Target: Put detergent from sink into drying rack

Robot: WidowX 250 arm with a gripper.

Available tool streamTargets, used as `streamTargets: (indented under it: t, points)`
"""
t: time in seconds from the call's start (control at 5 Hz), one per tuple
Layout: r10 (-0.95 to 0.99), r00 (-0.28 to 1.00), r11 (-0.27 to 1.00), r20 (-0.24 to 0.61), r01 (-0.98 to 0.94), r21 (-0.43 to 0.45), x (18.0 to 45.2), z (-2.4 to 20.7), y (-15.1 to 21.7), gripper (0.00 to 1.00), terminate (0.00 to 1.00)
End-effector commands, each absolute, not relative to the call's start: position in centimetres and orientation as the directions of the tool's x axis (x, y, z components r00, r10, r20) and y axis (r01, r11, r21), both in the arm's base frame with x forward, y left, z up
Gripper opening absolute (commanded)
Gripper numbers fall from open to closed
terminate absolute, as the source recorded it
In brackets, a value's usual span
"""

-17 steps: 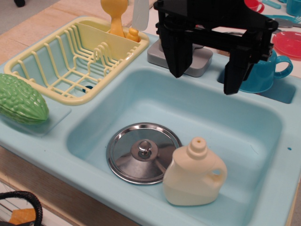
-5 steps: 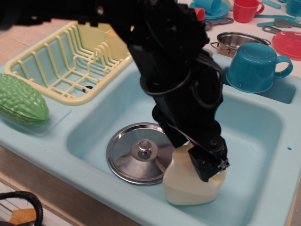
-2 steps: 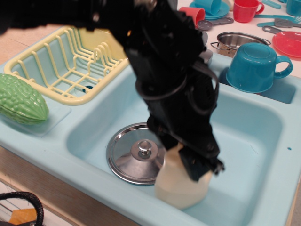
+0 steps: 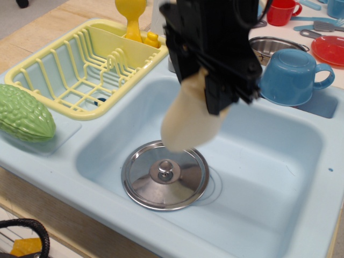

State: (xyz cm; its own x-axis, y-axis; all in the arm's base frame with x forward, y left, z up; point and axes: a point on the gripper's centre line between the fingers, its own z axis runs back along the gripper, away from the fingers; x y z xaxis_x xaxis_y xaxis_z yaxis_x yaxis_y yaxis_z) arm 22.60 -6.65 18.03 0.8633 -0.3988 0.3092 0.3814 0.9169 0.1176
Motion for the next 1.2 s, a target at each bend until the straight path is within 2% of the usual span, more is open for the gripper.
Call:
streamTargets:
  t: [0.0,0.2,0.4,0.6,0.8,1.0]
  points:
    - [-0.391,0.838,0.917,0.381,0.324,0.231,25.4,21.6,-0.2,0.0,0.0]
    - [-0.411,0.836,0.907,0.364,0.334,0.256,27.6,23.4,3.9,0.0,0.0]
    - [-0.374,0.863,0.921,0.341,0.302,0.244,28.4,24.5,7.7,0.0,0.0]
    - [-0.349,0.874,0.931,0.339,0.28,0.236,27.3,24.4,10.6,0.0,0.0]
    - [-0.371,0.873,0.927,0.317,0.329,0.18,27.2,22.9,11.1,1.0,0.0]
    - [-0.371,0.873,0.927,0.317,0.329,0.18,27.2,22.9,11.1,1.0,1.0]
